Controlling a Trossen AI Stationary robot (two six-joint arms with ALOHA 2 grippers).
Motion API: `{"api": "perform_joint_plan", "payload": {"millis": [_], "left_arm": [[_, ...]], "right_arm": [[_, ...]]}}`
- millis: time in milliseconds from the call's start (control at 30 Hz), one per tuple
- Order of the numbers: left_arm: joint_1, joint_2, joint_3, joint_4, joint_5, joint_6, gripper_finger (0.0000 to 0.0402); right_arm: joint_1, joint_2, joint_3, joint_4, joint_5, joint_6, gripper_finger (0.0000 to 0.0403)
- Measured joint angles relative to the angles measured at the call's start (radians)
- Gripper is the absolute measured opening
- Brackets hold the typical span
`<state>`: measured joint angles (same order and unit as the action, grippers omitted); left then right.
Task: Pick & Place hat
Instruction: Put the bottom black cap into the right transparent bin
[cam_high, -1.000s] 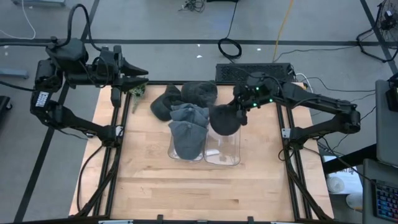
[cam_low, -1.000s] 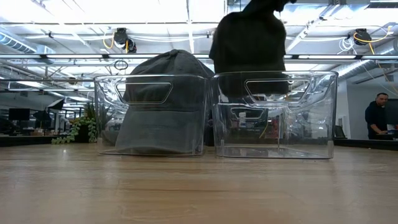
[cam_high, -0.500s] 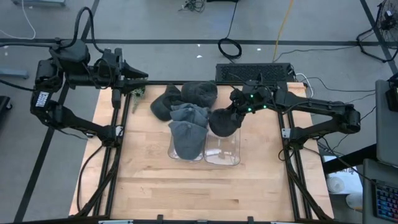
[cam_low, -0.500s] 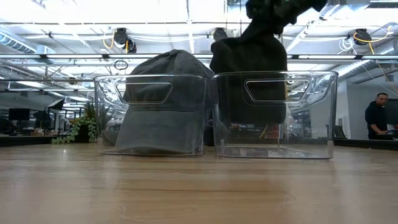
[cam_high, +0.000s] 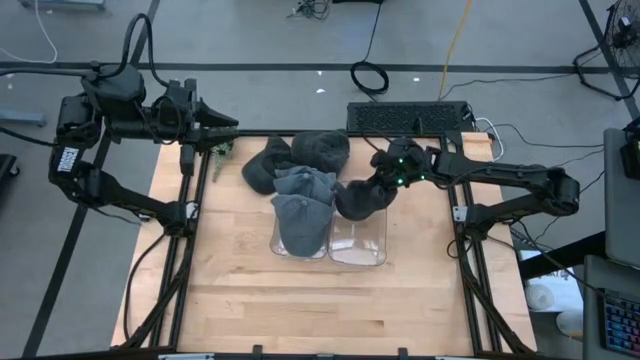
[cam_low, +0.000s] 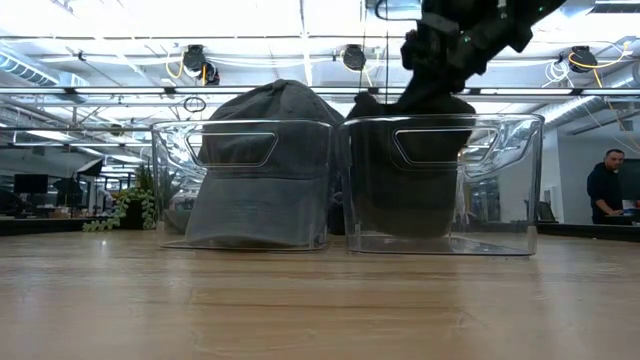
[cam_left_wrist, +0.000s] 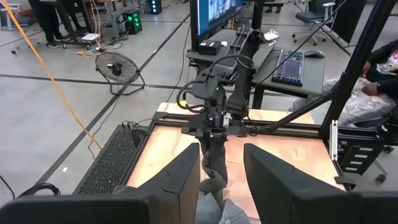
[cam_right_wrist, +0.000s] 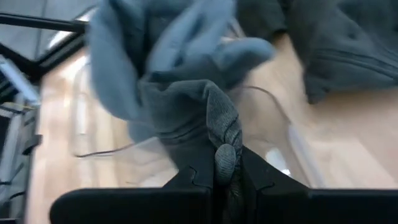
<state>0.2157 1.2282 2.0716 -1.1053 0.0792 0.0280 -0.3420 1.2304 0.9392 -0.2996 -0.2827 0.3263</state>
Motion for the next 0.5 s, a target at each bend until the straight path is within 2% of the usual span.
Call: {"api": "perform_joint_plan", "payload": {"millis": [133, 333, 500], "left_arm": [[0.0, 0.0, 0.0, 0.0, 0.0, 0.0, 0.0132], [0.0, 0.0, 0.0, 0.001, 0.0, 0.001, 0.0132], [0.0, 0.0, 0.0, 0.002, 0.0, -0.004, 0.0132]], "right_arm": [[-0.029, 0.0, -0.022, -0.003, 0.051, -0.017, 0.0023], [-0.065, -0.003, -0.024, 0.033, 0.046, -0.044, 0.0101], [-0.077, -0.076, -0.023, 0.124, 0.046, -0.095, 0.0165]]}}
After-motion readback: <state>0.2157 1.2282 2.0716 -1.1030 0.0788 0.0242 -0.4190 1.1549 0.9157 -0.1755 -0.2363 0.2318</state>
